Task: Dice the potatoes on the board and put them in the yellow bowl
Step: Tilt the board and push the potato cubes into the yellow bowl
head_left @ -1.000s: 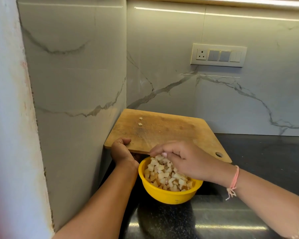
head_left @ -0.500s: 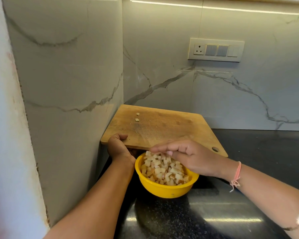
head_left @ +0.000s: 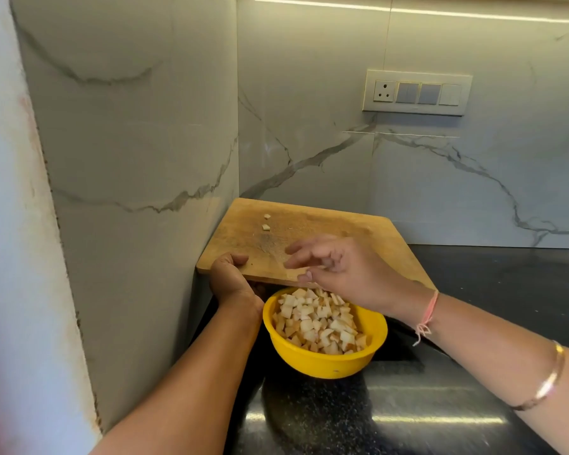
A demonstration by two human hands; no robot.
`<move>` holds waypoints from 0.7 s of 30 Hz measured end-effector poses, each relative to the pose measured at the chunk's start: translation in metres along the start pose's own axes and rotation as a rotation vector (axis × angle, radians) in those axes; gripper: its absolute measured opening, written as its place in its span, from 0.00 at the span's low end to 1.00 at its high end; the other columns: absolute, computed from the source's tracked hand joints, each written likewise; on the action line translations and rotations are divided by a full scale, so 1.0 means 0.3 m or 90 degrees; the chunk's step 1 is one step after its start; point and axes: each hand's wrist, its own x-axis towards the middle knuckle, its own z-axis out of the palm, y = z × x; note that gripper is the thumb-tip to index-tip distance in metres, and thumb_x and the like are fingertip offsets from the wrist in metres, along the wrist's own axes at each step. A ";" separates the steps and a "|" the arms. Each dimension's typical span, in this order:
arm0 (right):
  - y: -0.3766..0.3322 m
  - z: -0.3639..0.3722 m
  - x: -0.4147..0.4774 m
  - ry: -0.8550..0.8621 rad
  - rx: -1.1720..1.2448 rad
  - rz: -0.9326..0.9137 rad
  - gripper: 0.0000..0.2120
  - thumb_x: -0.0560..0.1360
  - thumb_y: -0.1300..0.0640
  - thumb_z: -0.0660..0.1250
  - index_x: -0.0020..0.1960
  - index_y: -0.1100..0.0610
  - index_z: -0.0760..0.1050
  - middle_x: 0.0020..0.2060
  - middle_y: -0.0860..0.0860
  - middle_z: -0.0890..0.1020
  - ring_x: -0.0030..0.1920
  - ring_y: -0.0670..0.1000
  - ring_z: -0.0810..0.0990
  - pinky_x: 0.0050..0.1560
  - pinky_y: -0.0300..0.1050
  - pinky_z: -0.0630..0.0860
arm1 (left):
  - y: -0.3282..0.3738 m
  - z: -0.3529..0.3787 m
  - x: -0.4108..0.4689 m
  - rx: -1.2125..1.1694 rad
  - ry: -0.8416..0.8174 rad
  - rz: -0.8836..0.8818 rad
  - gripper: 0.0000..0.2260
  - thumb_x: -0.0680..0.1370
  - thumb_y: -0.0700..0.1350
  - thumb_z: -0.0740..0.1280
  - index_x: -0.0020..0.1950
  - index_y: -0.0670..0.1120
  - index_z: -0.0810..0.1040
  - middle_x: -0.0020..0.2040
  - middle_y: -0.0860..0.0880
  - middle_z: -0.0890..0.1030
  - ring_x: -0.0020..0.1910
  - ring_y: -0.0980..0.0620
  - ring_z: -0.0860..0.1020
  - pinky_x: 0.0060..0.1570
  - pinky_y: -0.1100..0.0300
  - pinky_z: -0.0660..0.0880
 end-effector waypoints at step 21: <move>0.110 0.043 0.315 -0.140 -0.230 0.160 0.19 0.83 0.49 0.51 0.71 0.51 0.68 0.69 0.46 0.70 0.69 0.50 0.67 0.72 0.48 0.58 | -0.006 0.004 0.020 0.011 0.009 -0.003 0.11 0.68 0.37 0.62 0.49 0.45 0.76 0.47 0.45 0.79 0.45 0.43 0.78 0.44 0.55 0.77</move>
